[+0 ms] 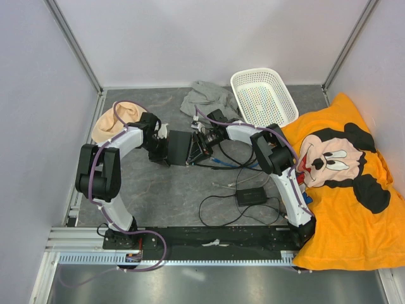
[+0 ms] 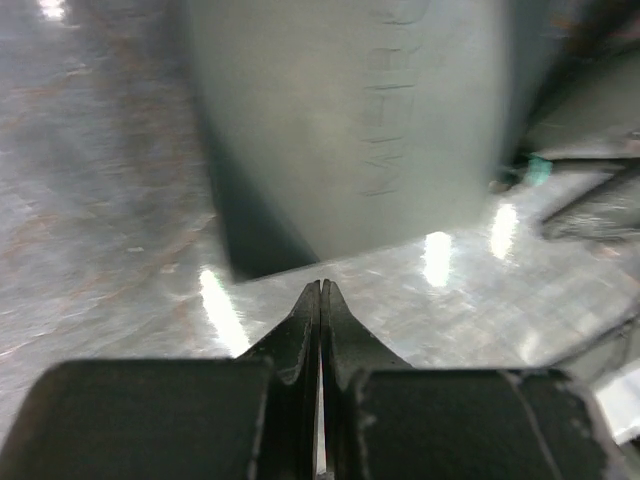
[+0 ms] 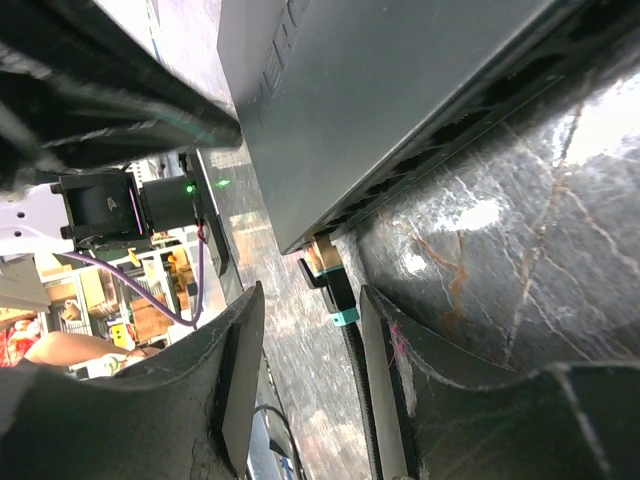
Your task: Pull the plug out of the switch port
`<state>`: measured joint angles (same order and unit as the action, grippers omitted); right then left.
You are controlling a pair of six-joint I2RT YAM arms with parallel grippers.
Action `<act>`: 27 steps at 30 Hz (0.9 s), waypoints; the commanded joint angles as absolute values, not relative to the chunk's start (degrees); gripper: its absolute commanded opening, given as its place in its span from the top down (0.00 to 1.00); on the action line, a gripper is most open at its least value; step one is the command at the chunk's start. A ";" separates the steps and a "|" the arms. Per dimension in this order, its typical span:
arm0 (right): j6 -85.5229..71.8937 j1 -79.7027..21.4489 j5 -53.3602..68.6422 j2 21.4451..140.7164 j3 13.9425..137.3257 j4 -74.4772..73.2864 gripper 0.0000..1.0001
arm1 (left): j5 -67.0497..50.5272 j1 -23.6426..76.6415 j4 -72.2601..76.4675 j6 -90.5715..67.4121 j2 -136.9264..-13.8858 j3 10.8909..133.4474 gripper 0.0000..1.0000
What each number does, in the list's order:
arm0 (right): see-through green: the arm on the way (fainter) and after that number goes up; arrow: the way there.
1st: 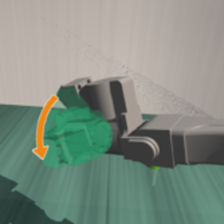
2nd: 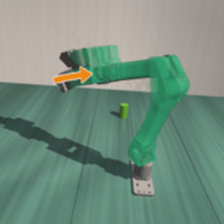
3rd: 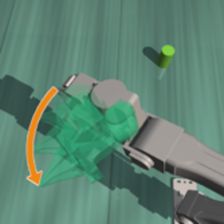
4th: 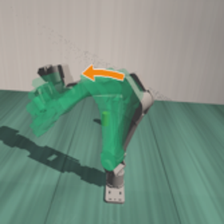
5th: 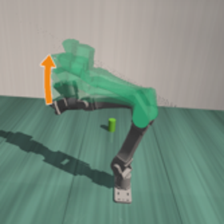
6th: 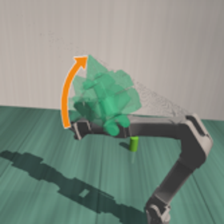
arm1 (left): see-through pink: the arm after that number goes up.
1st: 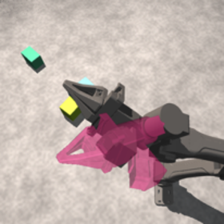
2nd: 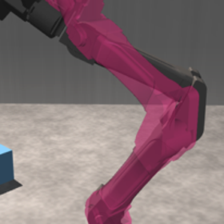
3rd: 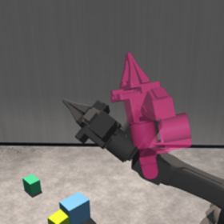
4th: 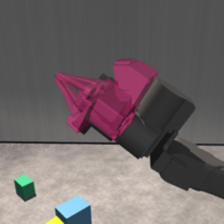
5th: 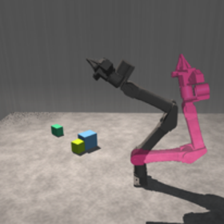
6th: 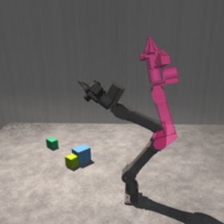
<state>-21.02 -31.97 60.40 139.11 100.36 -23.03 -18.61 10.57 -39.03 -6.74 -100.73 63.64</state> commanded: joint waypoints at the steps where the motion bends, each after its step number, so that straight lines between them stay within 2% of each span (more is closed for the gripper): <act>1: -18.19 -32.17 57.92 137.90 101.69 -24.61 0.48 | -29.25 10.63 -41.48 -5.89 -100.29 68.46 0.98; 5: -18.46 -31.99 57.83 138.16 101.69 -24.52 0.49 | -31.82 10.55 -40.35 -6.77 -99.49 71.36 0.98; 11: -18.72 -31.91 57.57 138.51 101.69 -24.61 0.49 | -18.31 10.55 -39.81 -8.52 -104.23 74.88 0.98; 16: -18.63 -31.99 56.60 138.25 101.51 -24.61 0.50 | -12.58 10.63 -39.90 -8.61 -107.75 74.97 0.98; 27: -18.11 -32.43 54.05 138.78 102.39 -25.05 0.55 | -10.63 12.04 -38.85 -9.05 -109.07 72.07 0.98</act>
<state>-20.71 -32.03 58.65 139.11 100.62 -24.32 -15.86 11.09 -39.99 -8.56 -107.20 73.91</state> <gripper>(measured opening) 0.449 0.021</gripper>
